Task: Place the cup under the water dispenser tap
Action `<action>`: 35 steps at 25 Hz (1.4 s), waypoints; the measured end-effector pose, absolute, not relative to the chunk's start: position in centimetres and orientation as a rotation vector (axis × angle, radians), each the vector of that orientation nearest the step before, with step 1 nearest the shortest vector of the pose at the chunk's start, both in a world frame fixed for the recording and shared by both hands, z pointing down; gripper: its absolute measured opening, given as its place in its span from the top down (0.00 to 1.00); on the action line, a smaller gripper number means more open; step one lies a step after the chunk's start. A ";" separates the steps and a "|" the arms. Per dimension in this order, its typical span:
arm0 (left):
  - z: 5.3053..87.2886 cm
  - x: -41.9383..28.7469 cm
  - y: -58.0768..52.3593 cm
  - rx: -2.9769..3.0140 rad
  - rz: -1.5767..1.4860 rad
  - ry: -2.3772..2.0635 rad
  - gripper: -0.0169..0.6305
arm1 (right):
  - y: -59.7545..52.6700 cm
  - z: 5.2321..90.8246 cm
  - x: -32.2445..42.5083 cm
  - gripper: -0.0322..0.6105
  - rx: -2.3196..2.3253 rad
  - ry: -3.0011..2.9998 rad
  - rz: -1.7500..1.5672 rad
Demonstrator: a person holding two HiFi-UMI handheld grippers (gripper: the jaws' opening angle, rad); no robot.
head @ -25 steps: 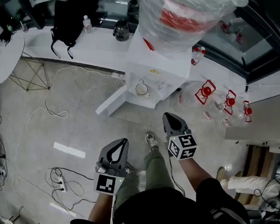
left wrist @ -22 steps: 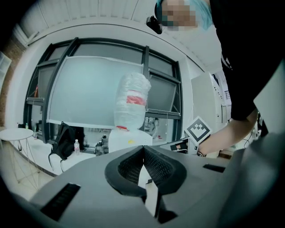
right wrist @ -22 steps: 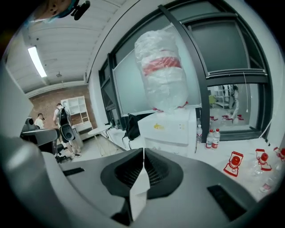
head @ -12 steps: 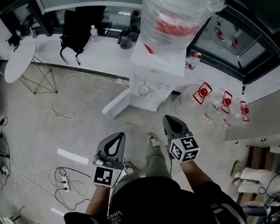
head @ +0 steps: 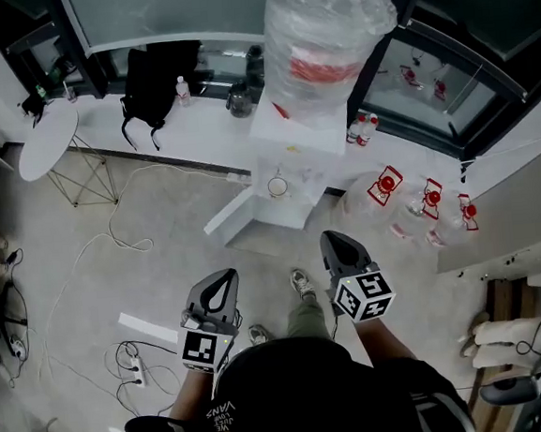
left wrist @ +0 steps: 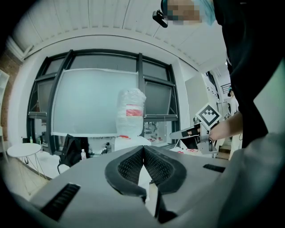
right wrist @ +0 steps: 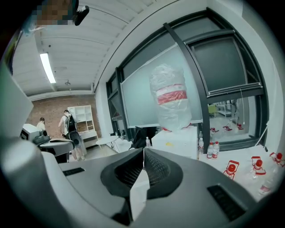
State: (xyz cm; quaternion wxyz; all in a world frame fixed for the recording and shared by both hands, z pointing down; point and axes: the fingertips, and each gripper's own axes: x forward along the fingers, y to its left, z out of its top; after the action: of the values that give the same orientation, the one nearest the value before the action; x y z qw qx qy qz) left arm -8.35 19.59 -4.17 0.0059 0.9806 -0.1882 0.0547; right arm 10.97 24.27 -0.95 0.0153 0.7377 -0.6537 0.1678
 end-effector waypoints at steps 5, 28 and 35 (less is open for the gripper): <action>-4.4 -9.9 20.5 3.078 0.189 -0.593 0.94 | 25.7 -1.9 9.4 0.88 2.298 -2.057 0.500; -3.6 -11.0 22.3 3.108 0.245 -0.554 0.95 | 28.0 -0.8 4.5 0.88 2.219 -2.078 0.503; -3.9 -10.8 22.1 3.111 0.238 -0.547 0.95 | 27.5 -0.7 4.3 0.88 2.207 -2.089 0.506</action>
State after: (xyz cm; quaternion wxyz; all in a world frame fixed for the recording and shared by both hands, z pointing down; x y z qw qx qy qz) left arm -10.81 22.10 -3.91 -0.0131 0.9820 -0.1727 0.0750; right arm 4.32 27.46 -0.72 0.0305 0.7159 -0.6779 0.1641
